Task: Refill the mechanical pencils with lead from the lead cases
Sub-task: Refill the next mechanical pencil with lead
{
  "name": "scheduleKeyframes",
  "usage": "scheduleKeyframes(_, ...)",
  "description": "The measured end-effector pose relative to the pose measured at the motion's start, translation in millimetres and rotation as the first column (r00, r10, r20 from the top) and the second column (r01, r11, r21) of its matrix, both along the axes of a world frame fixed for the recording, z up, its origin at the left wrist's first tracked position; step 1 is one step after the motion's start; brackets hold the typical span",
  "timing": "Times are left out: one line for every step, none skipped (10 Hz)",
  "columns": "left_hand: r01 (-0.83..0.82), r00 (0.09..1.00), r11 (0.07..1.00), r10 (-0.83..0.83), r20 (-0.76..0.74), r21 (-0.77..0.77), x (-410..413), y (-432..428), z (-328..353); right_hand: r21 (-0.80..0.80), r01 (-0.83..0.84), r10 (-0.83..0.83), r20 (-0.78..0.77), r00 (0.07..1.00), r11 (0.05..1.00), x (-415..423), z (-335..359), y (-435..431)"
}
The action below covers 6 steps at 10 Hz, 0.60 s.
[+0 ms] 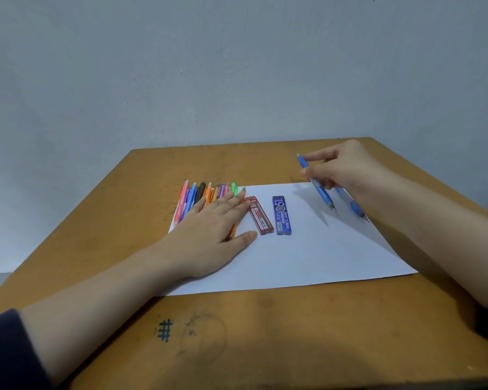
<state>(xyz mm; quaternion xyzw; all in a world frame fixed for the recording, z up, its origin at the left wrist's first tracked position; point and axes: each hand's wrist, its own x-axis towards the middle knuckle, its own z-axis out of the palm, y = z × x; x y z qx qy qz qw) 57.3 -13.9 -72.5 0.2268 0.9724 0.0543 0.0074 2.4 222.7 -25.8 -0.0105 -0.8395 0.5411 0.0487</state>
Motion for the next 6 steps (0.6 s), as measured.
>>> scheduleKeyframes(0.000,1.000,1.000,0.000,0.014,-0.019,-1,0,0,0.274,0.063,-0.062,-0.011,0.998,0.960,-12,-4,10)
scheduleKeyframes(-0.004,1.000,1.000,0.005,0.022,-0.025,-1,1,1,0.422,0.066,-0.079,0.013,0.997,0.904,-19,-8,16)
scheduleKeyframes(-0.003,1.000,1.000,0.004,0.029,-0.025,0,1,2,0.523,0.074,-0.079,-0.013,0.997,0.849,-21,-9,18)
scheduleKeyframes(0.001,0.999,1.000,0.000,0.034,-0.026,-1,1,2,0.584,0.099,-0.090,-0.044,0.995,0.806,-22,-10,17)
scheduleKeyframes(-0.001,0.999,1.000,0.002,0.042,-0.025,-1,1,2,0.624,0.099,-0.096,-0.038,0.995,0.775,-21,-11,15)
scheduleKeyframes(-0.002,0.999,1.000,0.003,0.045,-0.018,-1,1,2,0.644,0.093,-0.100,-0.026,0.995,0.759,-21,-13,14)
